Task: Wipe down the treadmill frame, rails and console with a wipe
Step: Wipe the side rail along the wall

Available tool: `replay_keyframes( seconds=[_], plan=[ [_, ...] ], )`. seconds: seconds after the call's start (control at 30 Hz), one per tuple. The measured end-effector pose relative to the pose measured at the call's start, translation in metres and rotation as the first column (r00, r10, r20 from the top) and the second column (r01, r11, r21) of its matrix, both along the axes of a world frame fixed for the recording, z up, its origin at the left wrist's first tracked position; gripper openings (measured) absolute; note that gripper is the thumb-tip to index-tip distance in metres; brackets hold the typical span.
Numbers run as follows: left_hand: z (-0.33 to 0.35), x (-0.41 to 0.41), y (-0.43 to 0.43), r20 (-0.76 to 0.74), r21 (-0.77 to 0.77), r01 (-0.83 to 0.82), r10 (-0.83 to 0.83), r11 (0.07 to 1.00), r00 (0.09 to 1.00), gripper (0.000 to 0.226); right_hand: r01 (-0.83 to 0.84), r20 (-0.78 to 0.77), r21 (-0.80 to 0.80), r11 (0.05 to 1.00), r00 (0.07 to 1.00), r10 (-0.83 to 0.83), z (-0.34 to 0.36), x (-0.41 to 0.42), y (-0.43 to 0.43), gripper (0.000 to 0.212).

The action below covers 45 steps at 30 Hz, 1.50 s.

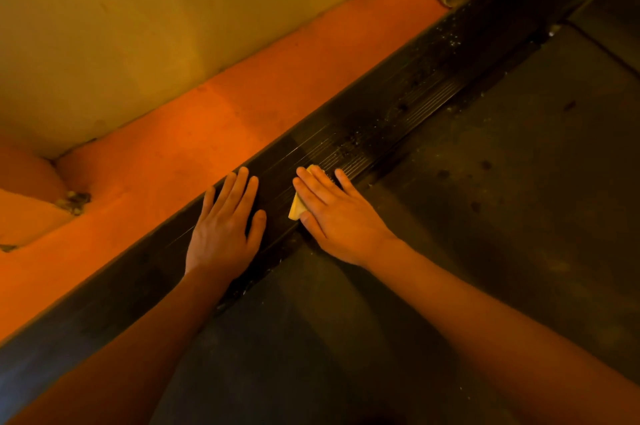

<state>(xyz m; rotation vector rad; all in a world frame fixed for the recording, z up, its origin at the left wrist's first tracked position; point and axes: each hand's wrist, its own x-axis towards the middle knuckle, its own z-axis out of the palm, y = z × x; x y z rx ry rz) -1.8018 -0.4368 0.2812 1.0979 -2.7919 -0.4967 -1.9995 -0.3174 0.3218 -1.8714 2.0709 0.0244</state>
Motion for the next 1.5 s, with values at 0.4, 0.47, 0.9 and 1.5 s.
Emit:
replay_keyframes(
  seconds=[0.4, 0.47, 0.9, 1.5],
  plan=[
    [0.001, 0.000, -0.001, -0.021, 0.023, -0.008, 0.008, 1.000, 1.000, 0.059, 0.046, 0.025, -0.039, 0.998, 0.999, -0.045, -0.003, -0.004, -0.034, 0.063],
    [0.001, 0.000, 0.000, -0.021, 0.018, -0.008, 0.009, 1.000, 1.000, 0.059, 0.051, 0.025, -0.005, 0.999, 0.998, -0.051, 0.000, 0.001, -0.006, 0.063],
    [0.001, 0.002, -0.001, -0.034, 0.035, -0.004, 0.005, 0.999, 0.999, 0.060, 0.056, -0.026, -0.039, 0.998, 0.998, -0.057, -0.005, -0.004, -0.083, 0.061],
    [-0.002, 0.000, -0.001, -0.039, 0.011, 0.006, -0.005, 1.000, 0.999, 0.060, 0.018, -0.048, -0.016, 1.000, 0.999, -0.019, -0.004, -0.012, -0.079, 0.062]
  ],
)
